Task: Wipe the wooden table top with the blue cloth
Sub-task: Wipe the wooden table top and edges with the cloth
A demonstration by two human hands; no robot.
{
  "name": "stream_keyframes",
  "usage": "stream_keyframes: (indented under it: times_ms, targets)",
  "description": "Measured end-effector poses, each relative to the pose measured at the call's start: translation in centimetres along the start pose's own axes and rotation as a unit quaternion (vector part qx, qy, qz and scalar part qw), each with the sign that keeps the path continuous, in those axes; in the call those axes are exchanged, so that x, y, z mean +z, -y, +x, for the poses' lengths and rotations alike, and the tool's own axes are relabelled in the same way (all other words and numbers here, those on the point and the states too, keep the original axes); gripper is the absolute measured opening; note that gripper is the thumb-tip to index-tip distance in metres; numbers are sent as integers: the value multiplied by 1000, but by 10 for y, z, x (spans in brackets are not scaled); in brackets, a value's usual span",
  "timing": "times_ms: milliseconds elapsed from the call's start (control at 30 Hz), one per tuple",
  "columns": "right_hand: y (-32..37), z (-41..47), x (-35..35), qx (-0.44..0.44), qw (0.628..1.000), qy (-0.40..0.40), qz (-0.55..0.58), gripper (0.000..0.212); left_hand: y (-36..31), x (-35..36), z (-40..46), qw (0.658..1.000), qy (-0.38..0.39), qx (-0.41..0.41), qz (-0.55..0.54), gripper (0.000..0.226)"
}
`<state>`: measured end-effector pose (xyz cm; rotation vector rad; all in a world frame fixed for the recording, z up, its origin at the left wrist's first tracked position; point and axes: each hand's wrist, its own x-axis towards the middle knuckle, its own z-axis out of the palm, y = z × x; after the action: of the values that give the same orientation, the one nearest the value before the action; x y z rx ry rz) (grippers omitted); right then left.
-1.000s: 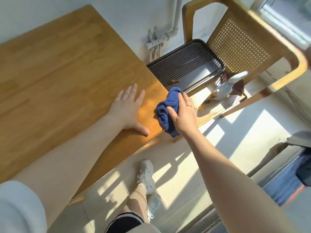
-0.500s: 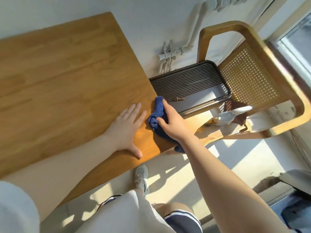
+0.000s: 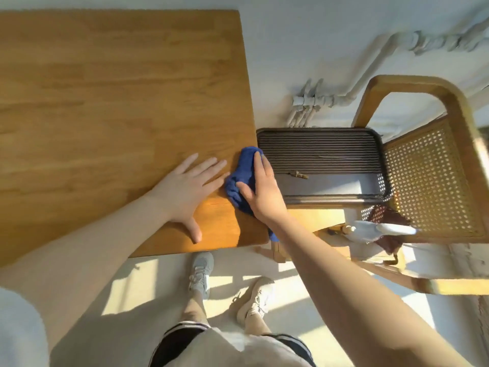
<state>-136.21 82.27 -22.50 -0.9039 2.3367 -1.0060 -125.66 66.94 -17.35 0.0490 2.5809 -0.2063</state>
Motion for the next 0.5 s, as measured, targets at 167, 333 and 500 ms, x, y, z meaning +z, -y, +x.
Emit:
stream_keyframes:
  times_ms: [167,333,500]
  targets:
    - [-1,10,-5,-21,999,17,-17,71,-8,11,-26,989,3,-138,-53,148]
    - [-7,-31,15,-116,981,-2,-154,68,-11,6,-26,984,18,-146,-99,146]
    - [0,32,3,-94,981,-3,-170,71,-6,13,-24,983,12,-140,-121,145]
